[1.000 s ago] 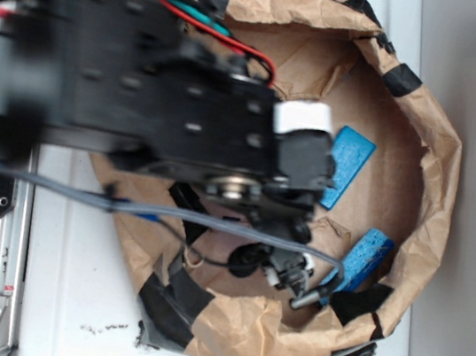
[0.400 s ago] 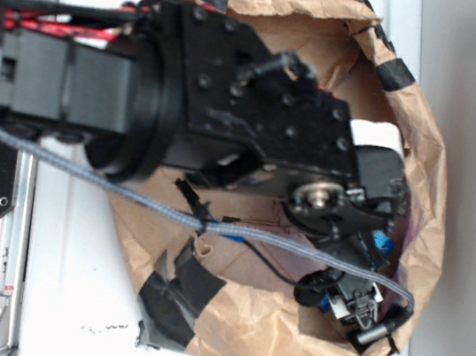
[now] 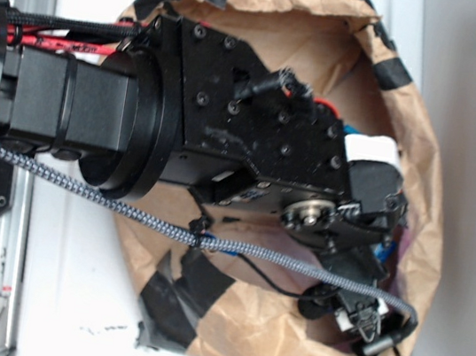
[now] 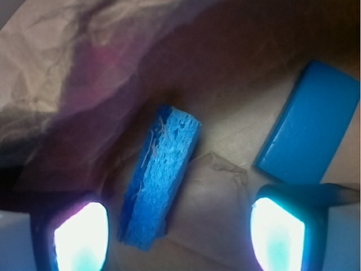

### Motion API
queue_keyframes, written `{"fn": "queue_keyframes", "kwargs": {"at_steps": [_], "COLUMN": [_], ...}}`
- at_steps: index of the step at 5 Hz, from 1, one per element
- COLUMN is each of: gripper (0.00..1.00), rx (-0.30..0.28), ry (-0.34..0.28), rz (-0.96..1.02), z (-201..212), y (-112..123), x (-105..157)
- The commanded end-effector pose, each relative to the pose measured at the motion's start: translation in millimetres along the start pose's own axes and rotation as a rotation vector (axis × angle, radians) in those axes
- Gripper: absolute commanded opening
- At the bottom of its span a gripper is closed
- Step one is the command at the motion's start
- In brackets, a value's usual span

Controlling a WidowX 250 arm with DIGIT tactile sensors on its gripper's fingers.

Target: Grab the blue sponge.

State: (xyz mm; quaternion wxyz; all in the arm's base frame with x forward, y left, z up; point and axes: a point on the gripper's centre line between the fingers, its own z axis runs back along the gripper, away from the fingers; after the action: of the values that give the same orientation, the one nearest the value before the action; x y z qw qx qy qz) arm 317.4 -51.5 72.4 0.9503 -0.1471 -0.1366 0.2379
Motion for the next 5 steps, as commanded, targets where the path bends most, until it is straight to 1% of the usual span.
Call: {"fn": "queue_keyframes", "kwargs": {"at_steps": [1,2,3,4,5], "gripper": [1.00,1.00,1.00,0.00,0.00], "rx": [-0.115,-0.099,-0.058,-0.011,-0.015], "ry": [-0.089,-0.112,-0.089,-0.073,-0.113], "rz": [0.015,-0.005,-0.052,-0.100,-0.159], "z": [-8.9,-13.3,-25.9,-25.0,-7.8], "y": [-21.9,-27.9,-24.5,-14.7,-14.9], "x": [4.3,10.4,4.9,-6.4,-13.2]}}
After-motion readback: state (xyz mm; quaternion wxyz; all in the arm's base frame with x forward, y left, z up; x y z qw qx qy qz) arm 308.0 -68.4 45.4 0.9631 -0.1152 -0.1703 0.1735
